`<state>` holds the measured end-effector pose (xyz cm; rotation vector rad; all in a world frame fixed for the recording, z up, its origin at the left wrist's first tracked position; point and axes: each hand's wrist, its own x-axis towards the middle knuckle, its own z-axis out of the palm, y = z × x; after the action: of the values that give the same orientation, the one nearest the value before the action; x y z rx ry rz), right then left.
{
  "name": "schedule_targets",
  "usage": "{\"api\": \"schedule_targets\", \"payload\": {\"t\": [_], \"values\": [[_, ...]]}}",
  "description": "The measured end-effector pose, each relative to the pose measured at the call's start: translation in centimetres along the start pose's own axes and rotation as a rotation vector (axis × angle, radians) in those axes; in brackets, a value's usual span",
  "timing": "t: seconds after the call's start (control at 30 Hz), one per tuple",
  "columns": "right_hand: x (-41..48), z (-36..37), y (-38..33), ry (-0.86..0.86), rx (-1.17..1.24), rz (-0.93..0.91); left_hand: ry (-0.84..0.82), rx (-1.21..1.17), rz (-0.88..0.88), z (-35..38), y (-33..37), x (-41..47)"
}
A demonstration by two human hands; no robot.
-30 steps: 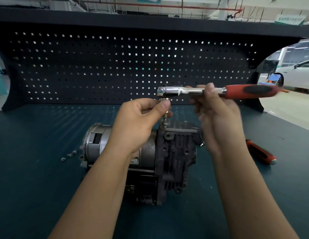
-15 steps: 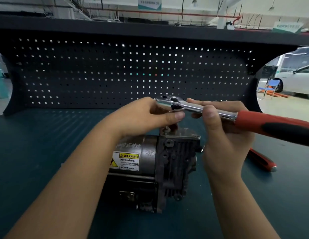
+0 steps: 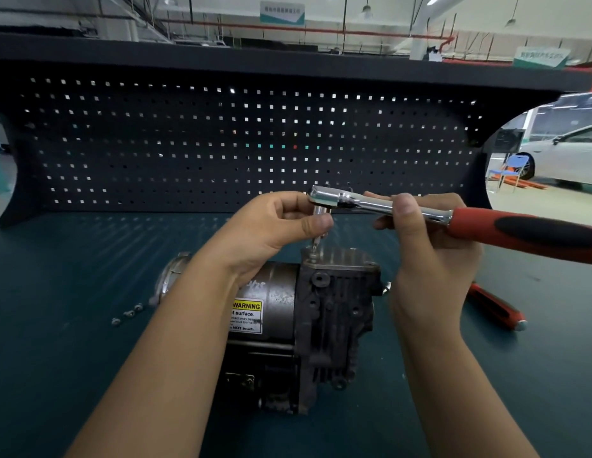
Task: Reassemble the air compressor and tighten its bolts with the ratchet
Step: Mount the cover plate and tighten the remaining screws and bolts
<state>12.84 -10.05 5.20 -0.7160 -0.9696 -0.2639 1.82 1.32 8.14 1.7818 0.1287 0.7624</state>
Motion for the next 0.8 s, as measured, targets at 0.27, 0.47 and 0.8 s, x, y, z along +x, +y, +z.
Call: {"api": "schedule_targets", "payload": {"t": [0.27,0.47,0.8], "values": [[2.2,-0.1,1.0,-0.105,0.306,0.406,0.018,-0.070,0.041,-0.6,-0.5,-0.2],[5.0,0.2,2.3,-0.319,0.209,1.036,-0.008,-0.085,0.048,-0.6,-0.4,-0.3],[3.7,-0.3,0.7,0.116,0.423,0.700,0.024,-0.048,0.043,-0.5,-0.2,-0.4]]}}
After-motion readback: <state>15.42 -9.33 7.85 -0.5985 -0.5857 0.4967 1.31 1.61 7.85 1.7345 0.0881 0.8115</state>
